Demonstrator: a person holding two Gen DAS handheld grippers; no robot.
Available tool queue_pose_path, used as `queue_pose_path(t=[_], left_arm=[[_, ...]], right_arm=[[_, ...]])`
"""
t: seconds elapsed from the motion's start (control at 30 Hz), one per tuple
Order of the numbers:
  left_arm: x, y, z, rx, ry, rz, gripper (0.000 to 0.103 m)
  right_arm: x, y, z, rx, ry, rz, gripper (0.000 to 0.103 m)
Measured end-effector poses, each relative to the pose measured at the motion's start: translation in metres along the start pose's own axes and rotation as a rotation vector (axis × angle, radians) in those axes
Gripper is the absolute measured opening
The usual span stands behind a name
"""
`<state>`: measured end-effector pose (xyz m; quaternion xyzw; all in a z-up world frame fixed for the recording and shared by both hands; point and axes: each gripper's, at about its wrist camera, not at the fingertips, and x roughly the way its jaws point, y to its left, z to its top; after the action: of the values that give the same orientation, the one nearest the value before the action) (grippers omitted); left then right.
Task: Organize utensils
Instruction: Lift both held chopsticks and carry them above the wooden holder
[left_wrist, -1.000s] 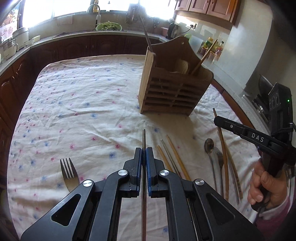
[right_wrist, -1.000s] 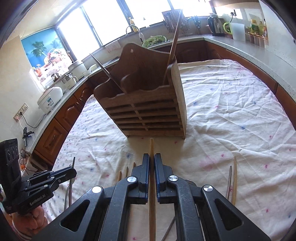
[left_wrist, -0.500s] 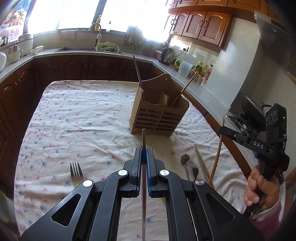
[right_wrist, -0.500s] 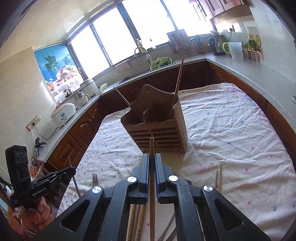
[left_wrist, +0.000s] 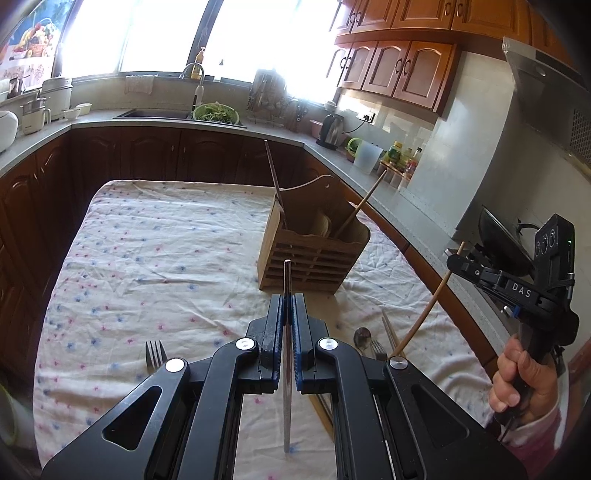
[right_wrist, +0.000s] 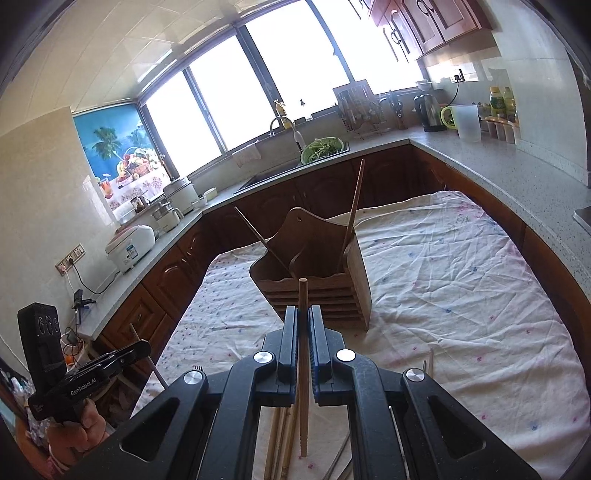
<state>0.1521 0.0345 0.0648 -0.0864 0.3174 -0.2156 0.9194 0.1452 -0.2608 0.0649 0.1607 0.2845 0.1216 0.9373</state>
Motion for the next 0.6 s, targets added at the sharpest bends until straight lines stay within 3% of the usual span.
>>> queue_pose_path(t=[0.37, 0.6], left_arm=[[-0.007, 0.0, 0.023, -0.026, -0.088, -0.003, 0.004], [-0.008, -0.007, 0.06, -0.017, -0.185, -0.007, 0.004]], right_arm=[[-0.001, -0.005, 0.016, 0.016, -0.042, 0.004, 0.005], [-0.008, -0.01, 0.05, 0.028, -0.144, 0.013, 0.005]])
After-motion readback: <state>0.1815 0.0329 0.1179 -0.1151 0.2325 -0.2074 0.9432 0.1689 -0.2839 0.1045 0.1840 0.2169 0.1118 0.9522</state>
